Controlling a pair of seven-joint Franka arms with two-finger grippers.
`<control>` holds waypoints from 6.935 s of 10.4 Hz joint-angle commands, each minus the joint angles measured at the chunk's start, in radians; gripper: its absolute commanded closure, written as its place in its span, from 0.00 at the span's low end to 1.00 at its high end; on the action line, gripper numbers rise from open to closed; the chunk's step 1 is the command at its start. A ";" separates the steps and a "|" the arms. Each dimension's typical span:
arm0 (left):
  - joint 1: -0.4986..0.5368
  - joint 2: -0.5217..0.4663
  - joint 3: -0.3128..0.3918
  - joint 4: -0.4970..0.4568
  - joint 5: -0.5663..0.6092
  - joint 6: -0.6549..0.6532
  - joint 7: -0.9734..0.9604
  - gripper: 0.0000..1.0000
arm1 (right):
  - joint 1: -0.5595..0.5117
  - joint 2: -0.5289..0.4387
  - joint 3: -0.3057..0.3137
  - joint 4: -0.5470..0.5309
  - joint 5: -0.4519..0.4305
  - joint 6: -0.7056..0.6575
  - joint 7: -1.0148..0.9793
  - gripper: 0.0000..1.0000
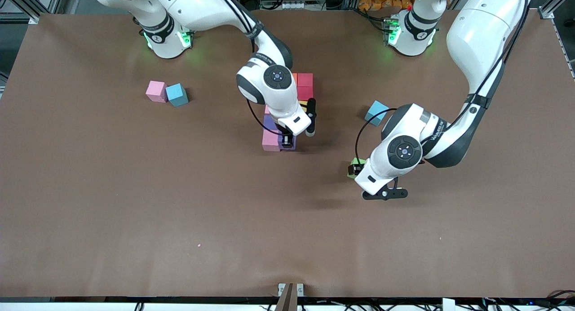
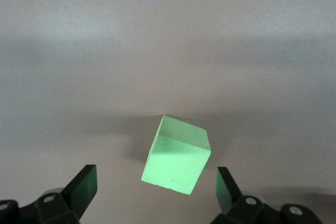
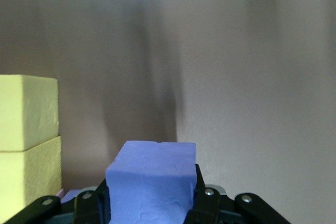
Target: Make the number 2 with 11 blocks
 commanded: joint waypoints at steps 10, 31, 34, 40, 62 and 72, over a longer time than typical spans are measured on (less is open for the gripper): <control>0.031 -0.029 -0.025 -0.243 0.113 0.273 0.182 0.00 | 0.014 0.062 -0.010 0.023 0.016 0.024 -0.007 0.47; 0.022 -0.027 -0.049 -0.243 0.063 0.258 -0.262 0.47 | 0.002 -0.191 -0.063 -0.048 0.018 -0.235 0.013 0.00; -0.001 -0.024 -0.079 -0.224 0.063 0.258 -0.536 0.47 | -0.102 -0.376 -0.101 -0.113 0.018 -0.253 0.013 0.00; -0.130 -0.003 -0.076 -0.180 0.071 0.264 -1.189 0.50 | -0.469 -0.617 -0.006 -0.105 0.024 -0.336 0.024 0.00; -0.305 0.073 -0.008 -0.171 0.067 0.350 -1.859 0.55 | -0.973 -0.684 0.024 0.059 0.174 -0.812 0.544 0.00; -0.320 0.103 -0.008 -0.117 0.067 0.348 -1.879 0.50 | -1.001 -0.682 0.021 0.079 0.174 -0.812 0.544 0.00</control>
